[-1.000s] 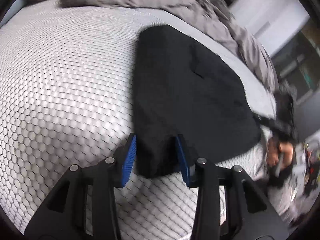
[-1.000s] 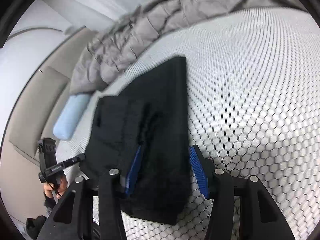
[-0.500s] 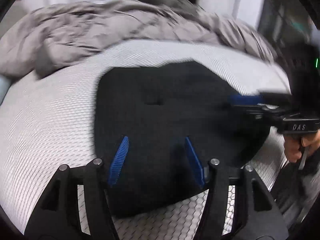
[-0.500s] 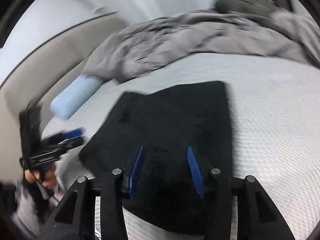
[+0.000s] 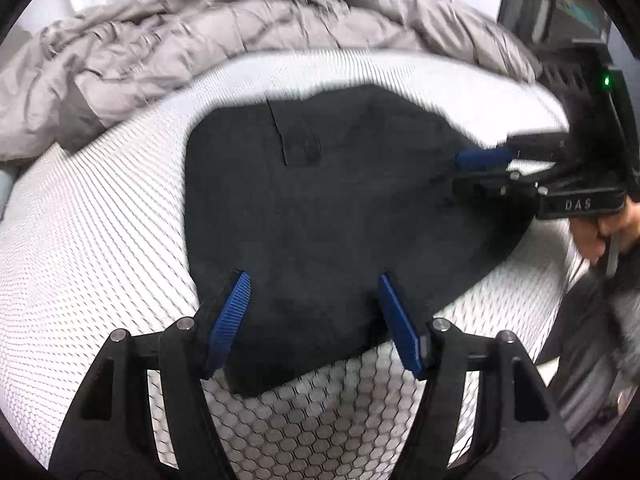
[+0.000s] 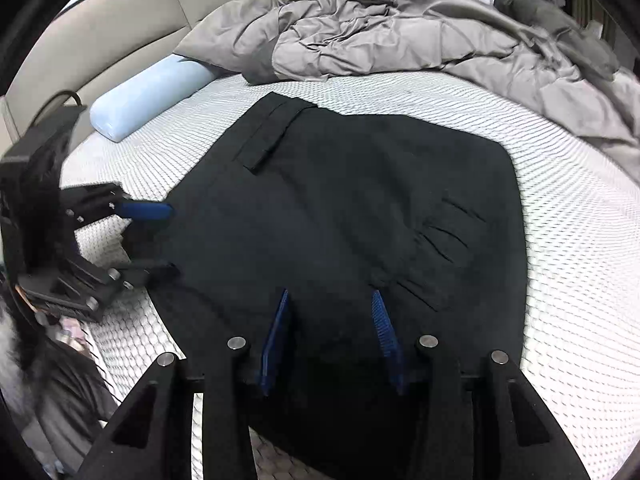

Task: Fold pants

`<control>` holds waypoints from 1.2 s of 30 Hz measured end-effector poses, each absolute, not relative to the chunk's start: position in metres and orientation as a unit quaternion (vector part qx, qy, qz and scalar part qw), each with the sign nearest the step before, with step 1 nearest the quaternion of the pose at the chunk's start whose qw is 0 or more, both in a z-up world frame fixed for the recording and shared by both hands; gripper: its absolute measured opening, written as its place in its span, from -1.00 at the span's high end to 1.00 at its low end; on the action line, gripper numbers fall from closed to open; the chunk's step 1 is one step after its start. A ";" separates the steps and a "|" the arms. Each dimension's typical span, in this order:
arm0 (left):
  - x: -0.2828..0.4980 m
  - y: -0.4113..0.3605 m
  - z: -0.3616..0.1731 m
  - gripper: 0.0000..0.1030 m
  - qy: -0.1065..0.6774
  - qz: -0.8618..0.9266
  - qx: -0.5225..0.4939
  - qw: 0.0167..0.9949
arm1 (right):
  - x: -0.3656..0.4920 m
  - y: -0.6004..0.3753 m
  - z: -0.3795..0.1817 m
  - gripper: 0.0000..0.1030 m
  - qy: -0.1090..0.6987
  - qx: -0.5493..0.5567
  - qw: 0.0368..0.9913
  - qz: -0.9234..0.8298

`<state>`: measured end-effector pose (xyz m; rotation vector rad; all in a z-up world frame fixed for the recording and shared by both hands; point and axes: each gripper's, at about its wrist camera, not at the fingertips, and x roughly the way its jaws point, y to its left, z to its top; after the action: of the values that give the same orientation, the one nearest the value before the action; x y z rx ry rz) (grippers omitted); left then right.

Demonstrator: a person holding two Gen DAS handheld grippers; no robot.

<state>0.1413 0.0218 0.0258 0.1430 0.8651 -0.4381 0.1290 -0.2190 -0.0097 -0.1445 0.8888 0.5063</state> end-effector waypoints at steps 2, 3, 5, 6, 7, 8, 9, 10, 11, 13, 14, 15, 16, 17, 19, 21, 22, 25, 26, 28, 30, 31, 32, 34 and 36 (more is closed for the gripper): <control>0.155 0.018 0.040 -0.24 0.380 -0.206 0.078 0.898 | 0.132 -0.221 0.003 0.10 0.405 -0.031 0.877 0.257; 0.158 0.014 0.043 -0.24 0.376 -0.202 0.084 0.900 | 0.137 -0.217 0.009 0.09 0.391 -0.025 0.883 0.260; 0.188 0.006 0.043 -0.24 0.376 -0.190 0.100 0.901 | 0.160 -0.203 0.016 -0.04 0.377 -0.013 0.893 0.246; 0.202 0.004 0.040 -0.24 0.381 -0.194 0.099 0.898 | 0.174 -0.197 0.014 -0.04 0.387 -0.006 0.889 0.245; 0.216 0.003 0.033 -0.24 0.392 -0.194 0.099 0.894 | 0.183 -0.193 0.011 -0.04 0.392 -0.005 0.885 0.250; 0.226 0.001 0.028 -0.24 0.403 -0.193 0.100 0.889 | 0.194 -0.188 0.005 -0.05 0.400 -0.013 0.883 0.244; 0.241 0.002 0.013 -0.24 0.436 -0.195 0.098 0.873 | 0.202 -0.183 -0.002 -0.05 0.408 -0.027 0.882 0.232; 0.254 0.003 0.005 -0.25 0.449 -0.199 0.089 0.867 | 0.210 -0.179 -0.012 -0.04 0.426 -0.044 0.875 0.227; 0.262 0.005 0.002 -0.26 0.451 -0.205 0.074 0.866 | 0.217 -0.175 -0.022 -0.04 0.447 -0.059 0.863 0.227; 0.261 0.015 0.001 -0.28 0.450 -0.213 0.061 0.865 | 0.213 -0.175 -0.028 -0.03 0.460 -0.092 0.858 0.211; 0.263 0.019 -0.001 -0.34 0.456 -0.207 0.060 0.864 | 0.206 -0.177 -0.026 -0.03 0.451 -0.111 0.860 0.212; 0.262 0.023 0.001 -0.34 0.463 -0.204 0.056 0.861 | 0.203 -0.179 -0.025 -0.03 0.447 -0.120 0.861 0.212; 0.260 0.027 0.004 -0.34 0.463 -0.199 0.052 0.862 | 0.198 -0.182 -0.025 -0.03 0.449 -0.121 0.859 0.214; 0.259 0.029 0.009 -0.34 0.462 -0.194 0.049 0.864 | 0.193 -0.183 -0.023 -0.03 0.448 -0.129 0.857 0.218; 0.255 0.034 0.023 -0.33 0.430 -0.184 0.043 0.883 | 0.190 -0.186 -0.014 -0.04 0.445 -0.120 0.859 0.220; 0.255 0.039 0.032 -0.34 0.408 -0.172 0.032 0.896 | 0.191 -0.189 0.002 -0.06 0.433 -0.078 0.866 0.237; 0.264 0.040 0.033 -0.33 0.404 -0.158 0.017 0.901 | 0.192 -0.187 0.007 -0.09 0.424 -0.069 0.871 0.238; 0.295 0.041 0.013 -0.33 0.446 -0.126 -0.011 0.886 | 0.208 -0.171 0.010 -0.09 0.406 -0.066 0.882 0.229; 0.304 0.042 0.000 -0.34 0.469 -0.117 -0.022 0.875 | 0.217 -0.165 0.004 -0.09 0.421 -0.058 0.876 0.229; 0.309 0.050 -0.013 -0.44 0.481 -0.117 -0.051 0.868 | 0.233 -0.158 -0.018 -0.09 0.456 -0.078 0.863 0.204; 0.313 0.055 -0.015 -0.48 0.481 -0.124 -0.065 0.865 | 0.234 -0.159 -0.027 -0.08 0.467 -0.094 0.860 0.186; 0.310 0.059 -0.014 -0.48 0.481 -0.129 -0.070 0.865 | 0.232 -0.162 -0.025 -0.08 0.465 -0.098 0.861 0.181; 0.305 0.063 -0.011 -0.46 0.478 -0.132 -0.076 0.865 | 0.227 -0.167 -0.021 -0.08 0.462 -0.110 0.863 0.171; 0.287 0.067 0.000 -0.32 0.469 -0.126 -0.068 0.871 | 0.210 -0.179 -0.012 -0.08 0.446 -0.121 0.869 0.179; 0.265 0.066 0.012 -0.30 0.458 -0.118 -0.043 0.880 | 0.193 -0.194 -0.003 -0.08 0.426 -0.109 0.877 0.193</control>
<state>0.2652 0.0658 0.0125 -0.0894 0.9541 -0.2460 0.1927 -0.1937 -0.0032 -0.2264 0.8892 0.4021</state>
